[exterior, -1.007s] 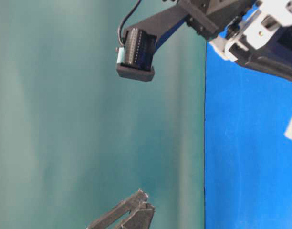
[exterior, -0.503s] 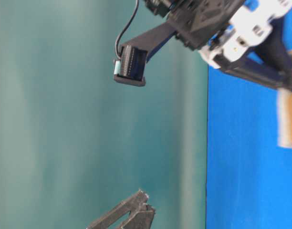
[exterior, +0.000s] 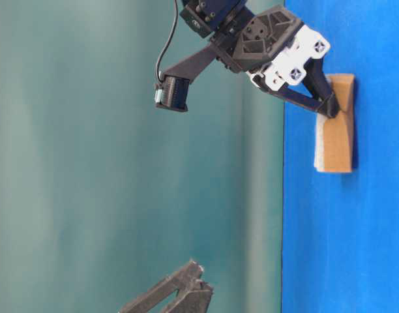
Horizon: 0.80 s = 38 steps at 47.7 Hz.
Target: Hand over the sponge with the left arm and wipe it with the right arm.
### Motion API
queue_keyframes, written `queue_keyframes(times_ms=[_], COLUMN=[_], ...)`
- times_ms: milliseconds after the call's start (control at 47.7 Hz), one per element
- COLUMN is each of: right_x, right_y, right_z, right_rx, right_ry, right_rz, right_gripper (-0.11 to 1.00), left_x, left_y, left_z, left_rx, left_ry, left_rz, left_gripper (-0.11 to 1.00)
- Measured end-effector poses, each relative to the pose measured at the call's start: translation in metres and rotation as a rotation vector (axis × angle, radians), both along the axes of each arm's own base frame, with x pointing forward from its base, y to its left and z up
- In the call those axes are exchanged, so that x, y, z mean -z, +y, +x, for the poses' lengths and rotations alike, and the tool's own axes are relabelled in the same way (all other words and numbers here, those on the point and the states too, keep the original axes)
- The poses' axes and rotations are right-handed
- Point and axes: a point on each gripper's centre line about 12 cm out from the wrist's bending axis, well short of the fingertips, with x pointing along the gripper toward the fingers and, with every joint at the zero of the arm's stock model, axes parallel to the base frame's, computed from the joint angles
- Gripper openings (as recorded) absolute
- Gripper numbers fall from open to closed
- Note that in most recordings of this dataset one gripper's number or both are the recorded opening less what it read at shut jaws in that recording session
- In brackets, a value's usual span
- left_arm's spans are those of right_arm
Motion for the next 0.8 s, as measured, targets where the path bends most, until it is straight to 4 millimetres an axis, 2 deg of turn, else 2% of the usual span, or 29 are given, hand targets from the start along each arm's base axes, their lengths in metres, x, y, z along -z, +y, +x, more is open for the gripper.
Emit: queue_keyframes(times_ms=[105,189,315,566,692,797], right_x=[0.001,0.002,0.003,0.005,0.003,0.001], right_y=[0.004,0.017,0.051,0.133,0.159,0.172], right_z=[0.001,0.004,0.009,0.013,0.013,0.014], right_rx=[-0.009,-0.034,-0.11,-0.226,-0.268,-0.301], right_ry=[-0.002,-0.001,0.003,0.011,0.008,0.007], right_rz=[0.003,0.015,0.03,0.122,0.146,0.148], right_gripper=[0.23,0.23,0.23,0.23,0.23,0.23], left_x=[0.0,0.0,0.0,0.0,0.0,0.001], left_y=[0.0,0.0,0.0,0.0,0.0,0.0], left_z=[0.0,0.0,0.0,0.0,0.0,0.0], left_rx=[-0.002,0.0,0.0,0.001,0.001,0.001], left_ry=[0.002,0.0,-0.002,0.0,0.0,0.002], left_rz=[0.0,0.0,0.0,0.0,-0.001,0.0], left_gripper=[0.88,0.88,0.88,0.88,0.88,0.88])
